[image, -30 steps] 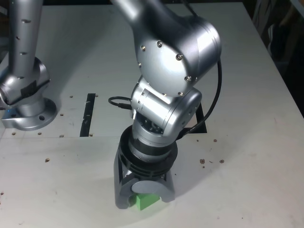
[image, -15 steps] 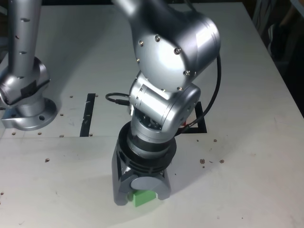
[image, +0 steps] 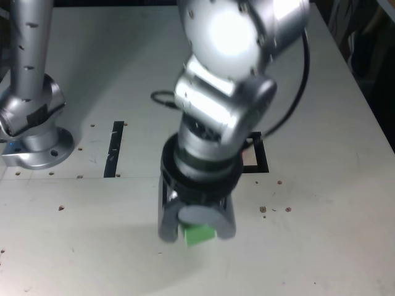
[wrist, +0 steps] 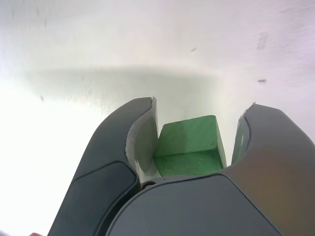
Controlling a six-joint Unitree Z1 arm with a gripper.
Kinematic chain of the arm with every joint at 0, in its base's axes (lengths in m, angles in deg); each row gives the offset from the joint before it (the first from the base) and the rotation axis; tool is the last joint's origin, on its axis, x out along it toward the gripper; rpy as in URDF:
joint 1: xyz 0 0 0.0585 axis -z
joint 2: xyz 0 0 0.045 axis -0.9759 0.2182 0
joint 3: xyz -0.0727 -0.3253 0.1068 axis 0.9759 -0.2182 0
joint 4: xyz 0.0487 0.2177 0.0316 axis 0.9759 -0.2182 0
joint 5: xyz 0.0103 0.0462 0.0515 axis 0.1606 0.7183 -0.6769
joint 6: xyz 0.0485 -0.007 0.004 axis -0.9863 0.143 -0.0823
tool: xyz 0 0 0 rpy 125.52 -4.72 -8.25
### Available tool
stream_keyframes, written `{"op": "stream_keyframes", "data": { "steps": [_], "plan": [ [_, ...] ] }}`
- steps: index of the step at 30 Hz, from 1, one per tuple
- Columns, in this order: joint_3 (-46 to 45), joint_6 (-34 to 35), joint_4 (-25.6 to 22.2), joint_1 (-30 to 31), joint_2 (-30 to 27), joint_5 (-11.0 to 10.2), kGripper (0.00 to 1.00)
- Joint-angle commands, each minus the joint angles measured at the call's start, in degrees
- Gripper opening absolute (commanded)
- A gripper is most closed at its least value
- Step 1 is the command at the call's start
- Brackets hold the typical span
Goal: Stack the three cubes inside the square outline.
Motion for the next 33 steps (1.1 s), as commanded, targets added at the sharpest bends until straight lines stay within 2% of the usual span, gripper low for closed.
{"op": "stream_keyframes", "data": {
  "steps": [1, 7, 10, 14, 20, 25, 33],
  "plan": [
    [0.28, -2.39, -0.91, -0.36, -3.5, -2.89, 0.17],
    [-1.37, -11.73, -6.38, -3.9, -12.87, -12.12, 0.17],
    [-2.25, -17.58, -7.72, -7.62, -15.87, -13.91, 0.17],
    [-1.59, -25.02, -9.7, -13.79, -16.66, -13.73, 0.17],
    [2.24, -33.27, -10.57, -20.49, -13.83, -12.84, 0.17],
    [5.39, -37.86, -10.38, -22.58, -10.08, -11.33, 0.17],
    [7.37, -40.71, -10.33, -24.13, -5.44, -10.23, 0.2]
  ]
}}
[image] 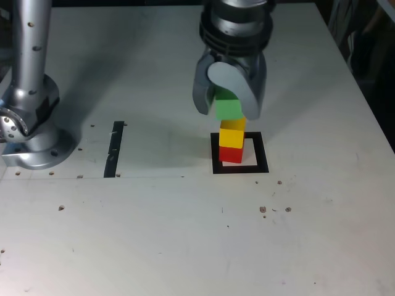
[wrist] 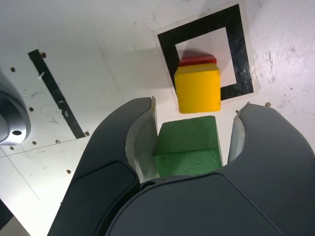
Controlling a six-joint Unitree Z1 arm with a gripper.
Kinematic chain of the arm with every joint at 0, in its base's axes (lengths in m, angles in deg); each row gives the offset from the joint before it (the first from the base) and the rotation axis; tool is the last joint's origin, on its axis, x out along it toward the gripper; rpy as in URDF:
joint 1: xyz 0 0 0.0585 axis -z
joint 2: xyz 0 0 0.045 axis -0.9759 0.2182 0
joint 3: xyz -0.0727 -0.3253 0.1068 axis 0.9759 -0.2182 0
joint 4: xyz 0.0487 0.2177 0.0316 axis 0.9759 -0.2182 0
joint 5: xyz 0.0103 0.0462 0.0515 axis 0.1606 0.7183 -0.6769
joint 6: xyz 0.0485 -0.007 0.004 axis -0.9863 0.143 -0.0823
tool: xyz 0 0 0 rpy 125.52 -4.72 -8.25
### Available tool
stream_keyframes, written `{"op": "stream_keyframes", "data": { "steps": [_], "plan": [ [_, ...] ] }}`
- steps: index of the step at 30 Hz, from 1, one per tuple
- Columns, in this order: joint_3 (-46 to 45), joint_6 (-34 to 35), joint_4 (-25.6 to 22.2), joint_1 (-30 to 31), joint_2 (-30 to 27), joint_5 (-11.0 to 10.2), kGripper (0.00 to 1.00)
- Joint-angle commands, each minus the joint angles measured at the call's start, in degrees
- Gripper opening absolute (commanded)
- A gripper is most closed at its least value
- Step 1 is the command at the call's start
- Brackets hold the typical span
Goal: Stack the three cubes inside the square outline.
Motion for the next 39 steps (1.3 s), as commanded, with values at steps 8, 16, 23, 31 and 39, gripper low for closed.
{"op": "stream_keyframes", "data": {
  "steps": [8, 16, 23, 31, 39],
  "plan": [
    [0.17, -1.51, 0.69, -1.51, 2.16, 0.24, 0.2],
    [-1.68, -1.76, 2.96, -3.26, 2.73, -0.26, 0.2],
    [-2.87, -1.9, 3.97, -4.28, 2.66, -0.53, 0.2],
    [-3.52, -2.01, 4.21, -4.4, 2.63, -0.39, 0.22],
    [-3.92, -2.02, 4.61, -4.39, 2.77, -0.19, 0.26]
  ]
}}
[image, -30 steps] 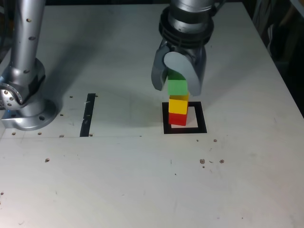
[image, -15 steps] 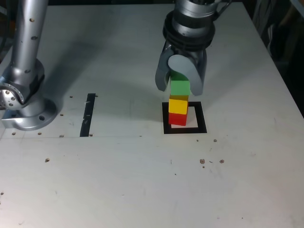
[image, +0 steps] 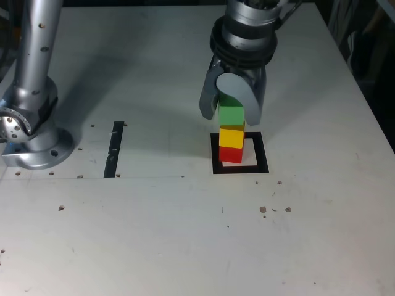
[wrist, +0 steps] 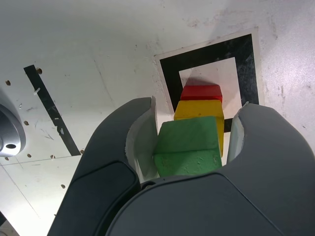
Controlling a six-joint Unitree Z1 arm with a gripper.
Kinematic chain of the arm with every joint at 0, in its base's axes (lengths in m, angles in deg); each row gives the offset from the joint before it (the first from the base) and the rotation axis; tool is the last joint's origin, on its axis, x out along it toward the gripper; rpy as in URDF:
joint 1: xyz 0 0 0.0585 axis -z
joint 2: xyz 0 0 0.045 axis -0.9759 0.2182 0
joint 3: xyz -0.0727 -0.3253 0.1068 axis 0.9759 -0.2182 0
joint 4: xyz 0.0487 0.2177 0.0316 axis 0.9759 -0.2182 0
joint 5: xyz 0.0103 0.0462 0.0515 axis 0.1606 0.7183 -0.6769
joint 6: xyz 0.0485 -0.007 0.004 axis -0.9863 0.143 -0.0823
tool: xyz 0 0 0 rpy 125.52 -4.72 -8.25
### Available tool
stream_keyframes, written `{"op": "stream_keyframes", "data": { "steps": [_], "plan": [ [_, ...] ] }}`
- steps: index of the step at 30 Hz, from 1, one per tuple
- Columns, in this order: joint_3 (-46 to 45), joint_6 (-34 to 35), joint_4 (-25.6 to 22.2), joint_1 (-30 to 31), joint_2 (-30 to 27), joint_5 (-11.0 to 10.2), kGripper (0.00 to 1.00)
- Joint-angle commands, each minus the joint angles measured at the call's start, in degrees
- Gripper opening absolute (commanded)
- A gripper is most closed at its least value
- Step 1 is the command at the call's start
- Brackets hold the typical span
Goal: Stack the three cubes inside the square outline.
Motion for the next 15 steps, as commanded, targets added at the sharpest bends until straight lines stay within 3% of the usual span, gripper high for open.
{"op": "stream_keyframes", "data": {
  "steps": [1, 15],
  "plan": [
    [-0.06, -0.1, 0.14, -0.07, 0.16, 0.12, 0.26],
    [-0.11, -1.0, 0.18, -0.1, 0.41, 1.18, 0.27]
  ]
}}
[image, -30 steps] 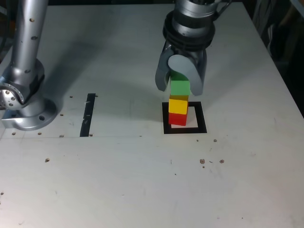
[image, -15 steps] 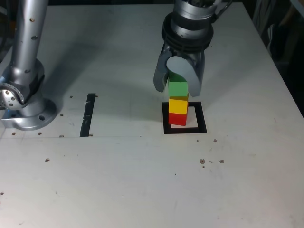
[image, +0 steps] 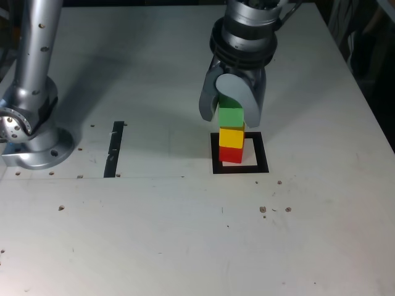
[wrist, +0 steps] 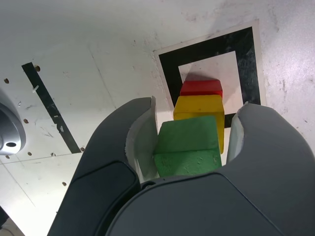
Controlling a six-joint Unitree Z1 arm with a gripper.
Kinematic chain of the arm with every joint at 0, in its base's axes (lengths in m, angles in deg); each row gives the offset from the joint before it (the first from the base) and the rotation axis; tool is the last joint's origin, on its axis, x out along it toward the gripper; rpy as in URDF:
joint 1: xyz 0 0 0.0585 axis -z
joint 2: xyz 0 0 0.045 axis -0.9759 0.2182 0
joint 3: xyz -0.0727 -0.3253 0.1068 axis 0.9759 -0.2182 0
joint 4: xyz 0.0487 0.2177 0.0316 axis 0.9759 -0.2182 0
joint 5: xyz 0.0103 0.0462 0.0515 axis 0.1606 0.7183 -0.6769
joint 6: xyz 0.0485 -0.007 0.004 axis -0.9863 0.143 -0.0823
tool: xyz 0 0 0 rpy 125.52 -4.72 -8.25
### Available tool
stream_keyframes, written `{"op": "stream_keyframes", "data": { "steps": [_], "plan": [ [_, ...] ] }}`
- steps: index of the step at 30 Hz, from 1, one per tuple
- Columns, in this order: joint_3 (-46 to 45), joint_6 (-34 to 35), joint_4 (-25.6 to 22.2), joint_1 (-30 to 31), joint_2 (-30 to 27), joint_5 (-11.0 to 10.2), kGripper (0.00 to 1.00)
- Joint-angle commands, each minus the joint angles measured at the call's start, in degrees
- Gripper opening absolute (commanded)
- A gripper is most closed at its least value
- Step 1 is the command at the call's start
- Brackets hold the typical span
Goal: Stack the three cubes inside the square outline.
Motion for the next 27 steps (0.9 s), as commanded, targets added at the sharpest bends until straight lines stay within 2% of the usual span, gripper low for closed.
{"op": "stream_keyframes", "data": {
  "steps": [1, 4, 8, 20, 23, 27],
  "plan": [
    [-0.14, -0.17, 0.16, -0.1, 0.52, 0.12, 0.28],
    [-0.05, -0.3, 0.16, -0.09, 0.69, 0.18, 0.32],
    [0.23, -0.78, 0.06, -0.08, 0.72, 0.33, 0.44],
    [0.49, -1.74, -0.25, -0.1, 0.02, 0.57, 0.92],
    [0.29, -1.7, -0.38, -0.2, -0.02, 0.62, 0.98],
    [-0.14, -1.67, -0.36, -0.49, 0.08, 0.55, 0.99]
  ]
}}
